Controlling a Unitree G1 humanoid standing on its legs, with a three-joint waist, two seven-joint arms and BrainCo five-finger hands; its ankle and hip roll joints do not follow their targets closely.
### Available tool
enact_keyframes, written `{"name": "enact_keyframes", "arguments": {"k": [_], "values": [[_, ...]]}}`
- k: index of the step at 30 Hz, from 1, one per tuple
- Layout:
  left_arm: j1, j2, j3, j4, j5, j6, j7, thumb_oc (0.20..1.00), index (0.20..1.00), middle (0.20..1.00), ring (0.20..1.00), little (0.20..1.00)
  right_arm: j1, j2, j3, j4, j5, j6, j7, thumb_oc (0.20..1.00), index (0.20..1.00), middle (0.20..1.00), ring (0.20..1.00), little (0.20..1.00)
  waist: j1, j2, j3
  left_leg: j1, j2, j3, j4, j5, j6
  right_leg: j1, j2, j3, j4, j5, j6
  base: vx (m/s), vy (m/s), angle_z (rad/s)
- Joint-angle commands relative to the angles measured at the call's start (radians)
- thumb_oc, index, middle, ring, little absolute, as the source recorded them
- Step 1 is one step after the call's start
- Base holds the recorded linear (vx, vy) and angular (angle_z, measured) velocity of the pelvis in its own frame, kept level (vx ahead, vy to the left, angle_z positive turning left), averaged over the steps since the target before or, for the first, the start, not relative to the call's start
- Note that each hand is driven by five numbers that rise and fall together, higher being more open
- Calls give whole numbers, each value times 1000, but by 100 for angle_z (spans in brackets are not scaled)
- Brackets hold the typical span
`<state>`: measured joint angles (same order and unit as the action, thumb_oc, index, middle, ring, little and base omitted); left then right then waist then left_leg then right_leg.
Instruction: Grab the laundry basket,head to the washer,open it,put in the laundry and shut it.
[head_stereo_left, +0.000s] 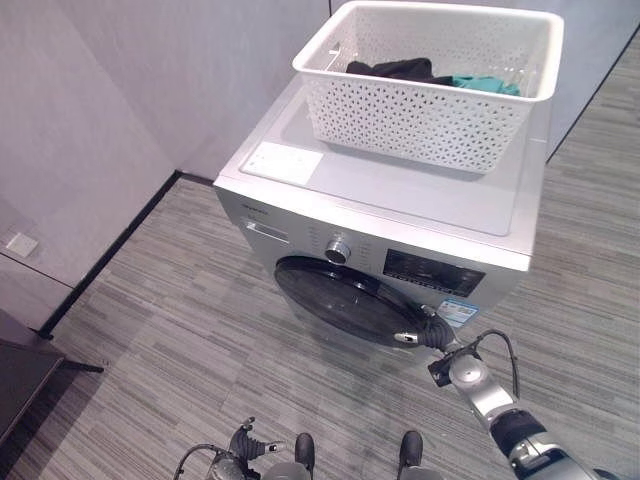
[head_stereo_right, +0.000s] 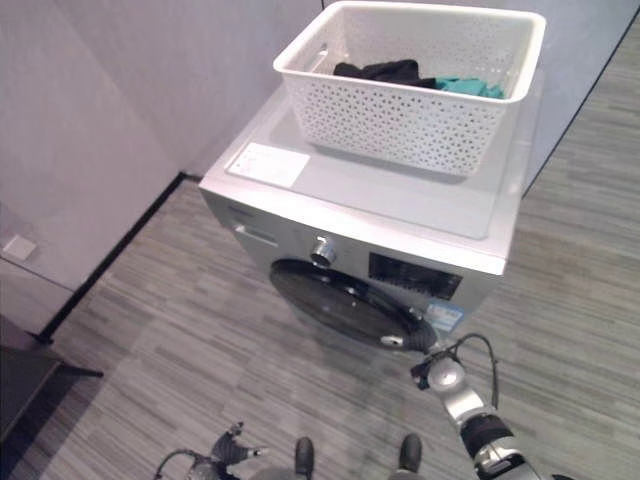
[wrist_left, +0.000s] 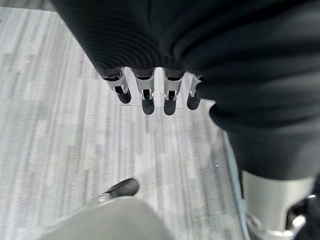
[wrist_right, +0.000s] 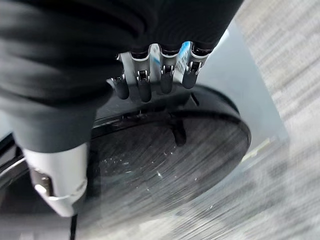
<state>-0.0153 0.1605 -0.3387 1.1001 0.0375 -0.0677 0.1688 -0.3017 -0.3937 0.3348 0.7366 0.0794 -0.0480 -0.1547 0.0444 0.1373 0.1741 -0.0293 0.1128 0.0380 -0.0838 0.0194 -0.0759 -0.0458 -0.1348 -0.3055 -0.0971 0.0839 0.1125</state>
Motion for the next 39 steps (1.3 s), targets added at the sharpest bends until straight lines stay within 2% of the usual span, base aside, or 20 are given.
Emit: {"name": "enact_keyframes", "arguments": {"k": [1, 8, 11, 14, 18, 20, 21, 26, 27, 30, 31, 32, 33, 34, 36, 39], "values": [[-46, -28, -81, 79, -30, -16, -24, 1000, 1000, 1000, 1000, 1000, -106, 35, 5, 37, 79, -75, -30, 1000, 1000, 1000, 1000, 1000, 29, -85, 14, 18, -3, -13, -3, -44, -19, -20, -56, 58, 10, -41, 23, -78, 1, 18], [-72, -22, -122, 56, -60, -27, -22, 1000, 1000, 1000, 1000, 1000, -215, 55, 34, 99, 107, -85, -57, 1000, 1000, 1000, 1000, 1000, 45, -62, 40, -64, -7, -40, -3, -7, -27, -75, -59, 41, 10, -32, 16, -53, -3, 18], [-77, -28, -109, 59, -78, -26, -11, 1000, 1000, 1000, 1000, 1000, -181, 95, 57, 70, 117, -84, -48, 1000, 1000, 1000, 1000, 1000, 44, -66, 36, -60, -2, -37, -3, -10, -28, -67, -58, 36, 10, -36, 12, 27, -3, 8], [-69, -34, -91, 62, -101, -24, 6, 1000, 1000, 1000, 1000, 1000, -114, 182, 92, 59, 185, -89, -26, 1000, 1000, 1000, 1000, 1000, 38, -75, 32, -40, 1, -27, -3, -17, -28, -51, -53, 42, 10, -40, 11, 10, 5, -1], [-57, -29, -30, 46, -188, -38, 70, 1000, 1000, 1000, 1000, 1000, -40, 299, 209, 60, 273, -88, 33, 1000, 1000, 1000, 1000, 1000, 47, -91, 20, -5, 7, -4, -3, -29, -29, -33, -49, 52, 10, -40, 13, 40, 10, -16], [-53, -26, -19, 34, -205, -42, 85, 1000, 1000, 1000, 1000, 1000, -30, 322, 237, 69, 301, -83, 47, 1000, 1000, 1000, 1000, 1000, 51, -95, 18, 5, 9, 3, -3, -31, -29, -28, -49, 55, 10, -39, 14, 20, 10, -17], [-48, -17, -12, 8, -228, -50, 108, 1000, 1000, 1000, 1000, 1000, -18, 363, 302, 100, 330, -67, 78, 1000, 1000, 1000, 1000, 1000, 63, -97, 15, 23, 10, 12, -3, -36, -30, -15, -48, 57, 10, -40, 14, 28, 12, -27], [-8, 12, 8, -65, -252, -57, 153, 1000, 1000, 1000, 1000, 1000, 21, 389, 411, 104, 329, -33, 128, 1000, 1000, 1000, 1000, 1000, 79, -94, 0, 56, 15, 8, -3, -42, -33, 26, -47, 44, 10, -54, 11, 27, 1, -8], [30, 45, 50, -168, -262, -77, 211, 1000, 1000, 1000, 1000, 1000, 32, 381, 450, 110, 294, -23, 144, 1000, 1000, 1000, 1000, 1000, 92, -89, -12, 71, 19, 3, -3, -41, -36, 46, -45, 35, 10, -63, 10, 32, -4, 5], [51, 70, 86, -269, -260, -95, 270, 1000, 1000, 1000, 1000, 1000, 37, 377, 452, 125, 280, -21, 143, 1000, 1000, 1000, 1000, 1000, 101, -88, -17, 77, 20, -1, -3, -42, -39, 55, -44, 29, 10, -68, 10, 23, -24, 2], [99, 127, 182, -523, -211, -147, 408, 1000, 1000, 1000, 1000, 1000, 39, 366, 439, 134, 269, -29, 128, 1000, 1000, 1000, 1000, 1000, 124, -89, -22, 81, 24, -14, -3, -41, -43, 68, -41, 19, 10, -74, 10, 30, -68, 9], [122, 166, 231, -652, -112, -168, 503, 1000, 1000, 1000, 1000, 1000, 40, 355, 427, 143, 254, -39, 117, 1000, 1000, 1000, 1000, 1000, 138, -92, -25, 87, 28, -20, -3, -45, -47, 79, -38, 14, 10, -82, 11, 27, -67, 13], [125, 166, 233, -657, -111, -165, 504, 1000, 1000, 1000, 1000, 1000, 40, 356, 428, 144, 253, -39, 117, 1000, 1000, 1000, 1000, 1000, 136, -94, -26, 83, 26, -21, -3, -42, -47, 77, -40, 14, 10, -80, 11, 65, -72, 30], [140, 225, 304, -815, 52, -155, 624, 1000, 1000, 1000, 1000, 1000, 46, 339, 403, 148, 244, -52, 105, 1000, 1000, 1000, 1000, 1000, 149, -101, -34, 99, 35, -20, -3, -50, -53, 95, -34, 8, 10, -91, 11, 63, -62, 34], [149, 276, 401, -1043, 147, -126, 644, 1000, 1000, 1000, 1000, 1000, 67, 329, 377, 164, 216, -51, 99, 1000, 1000, 1000, 1000, 1000, 155, -108, -42, 111, 40, -19, -2, -53, -54, 109, -31, 7, 10, -93, 10, 76, -78, 24], [145, 288, 488, -1285, 179, -147, 574, 1000, 1000, 1000, 1000, 1000, 84, 331, 335, 210, 181, -48, 98, 1000, 1000, 1000, 1000, 1000, 161, -111, -53, 123, 46, -16, 2, -59, -56, 119, -26, 9, 10, -100, 6, 36, -59, 9]]}}
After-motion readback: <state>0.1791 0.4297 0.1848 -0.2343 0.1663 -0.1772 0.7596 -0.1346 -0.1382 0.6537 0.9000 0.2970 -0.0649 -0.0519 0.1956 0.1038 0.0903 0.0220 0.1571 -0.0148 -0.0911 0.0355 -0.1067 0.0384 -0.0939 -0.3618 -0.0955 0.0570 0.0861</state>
